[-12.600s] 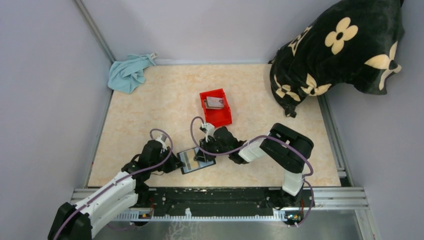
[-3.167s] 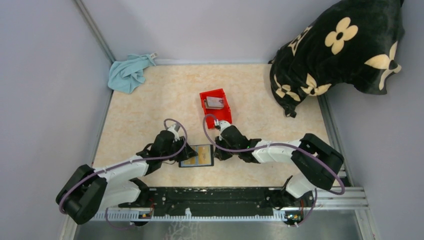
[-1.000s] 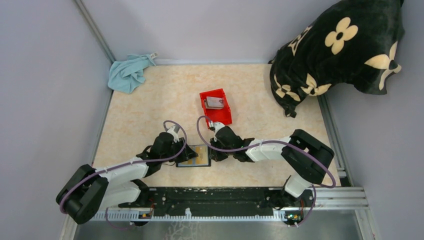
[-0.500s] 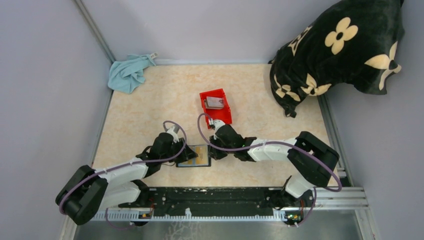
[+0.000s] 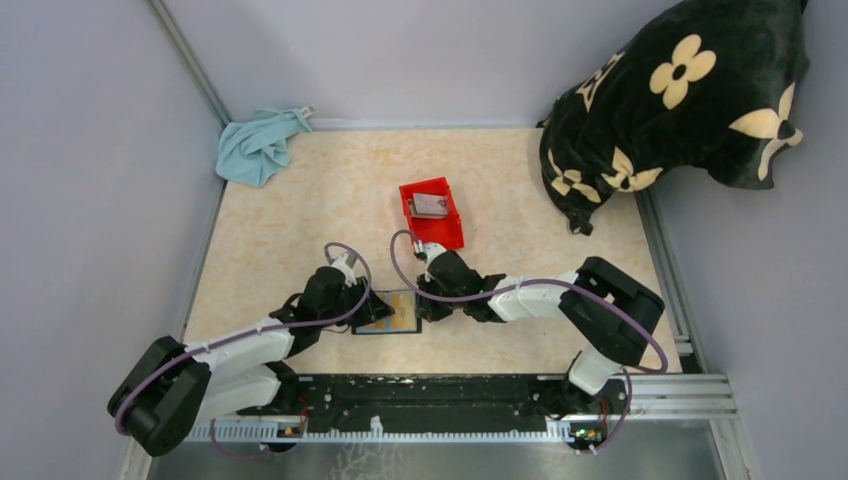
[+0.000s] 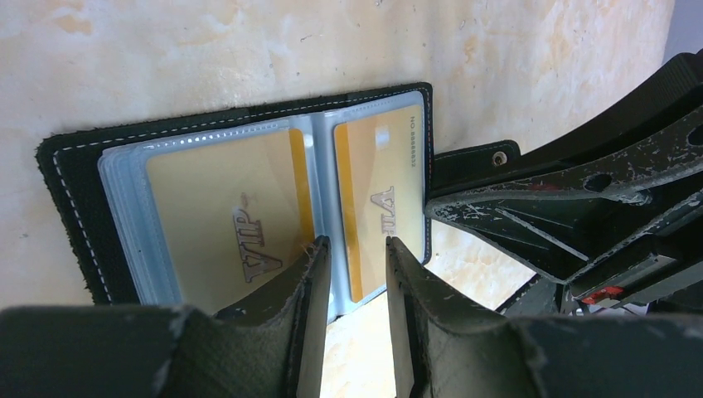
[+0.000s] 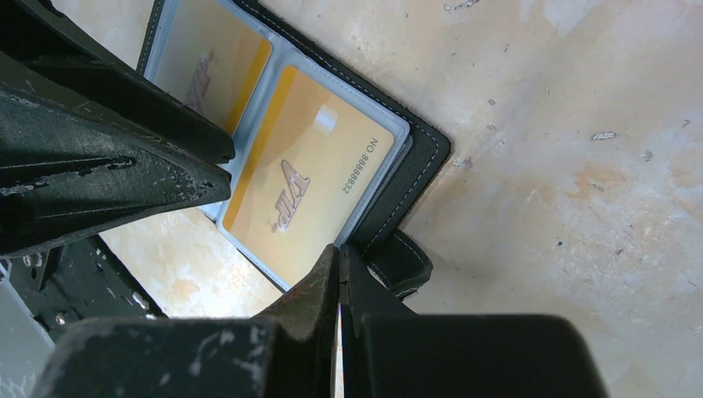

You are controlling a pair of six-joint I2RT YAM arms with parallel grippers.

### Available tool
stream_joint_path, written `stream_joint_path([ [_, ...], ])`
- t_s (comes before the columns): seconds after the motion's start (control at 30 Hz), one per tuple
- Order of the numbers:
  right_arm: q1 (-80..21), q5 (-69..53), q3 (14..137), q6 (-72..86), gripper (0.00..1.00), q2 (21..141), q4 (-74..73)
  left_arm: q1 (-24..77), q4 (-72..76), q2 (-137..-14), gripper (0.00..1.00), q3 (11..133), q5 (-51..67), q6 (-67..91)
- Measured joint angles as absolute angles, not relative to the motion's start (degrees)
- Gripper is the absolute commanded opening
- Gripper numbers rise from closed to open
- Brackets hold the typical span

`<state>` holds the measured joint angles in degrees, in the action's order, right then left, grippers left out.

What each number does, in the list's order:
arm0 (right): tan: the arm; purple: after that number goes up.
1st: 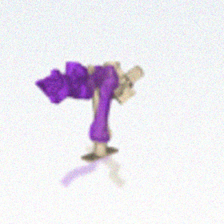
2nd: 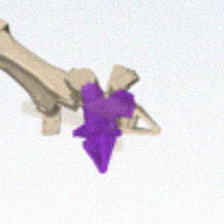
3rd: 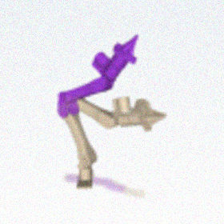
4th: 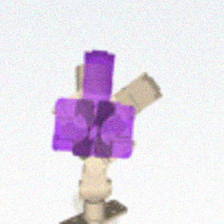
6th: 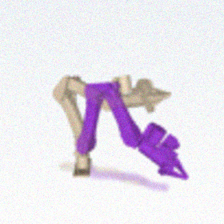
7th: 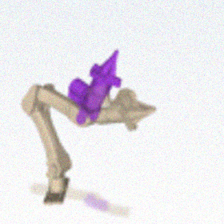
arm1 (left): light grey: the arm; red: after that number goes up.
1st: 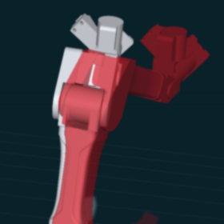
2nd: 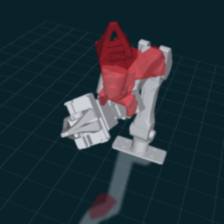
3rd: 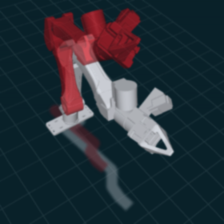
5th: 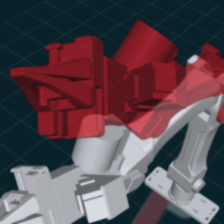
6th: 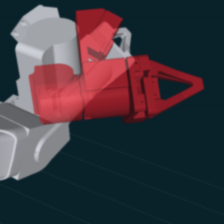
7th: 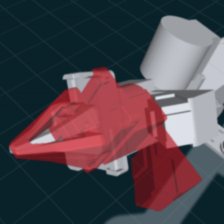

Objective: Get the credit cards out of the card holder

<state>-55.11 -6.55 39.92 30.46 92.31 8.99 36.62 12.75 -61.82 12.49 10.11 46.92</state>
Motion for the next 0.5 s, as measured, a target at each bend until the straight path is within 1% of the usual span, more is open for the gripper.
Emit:
stream_joint_path([
  [0.13,-55.11,-6.66,39.88,30.5,0.0,92.53,9.52,36.62,12.91,-62.0,0.43,12.49,10.39,46.89],
  [0.5,-55.11,-7.18,39.88,30.59,0.0,93.19,10.9,36.62,15.35,-62.74,0.43,12.05,11.97,46.96],
])
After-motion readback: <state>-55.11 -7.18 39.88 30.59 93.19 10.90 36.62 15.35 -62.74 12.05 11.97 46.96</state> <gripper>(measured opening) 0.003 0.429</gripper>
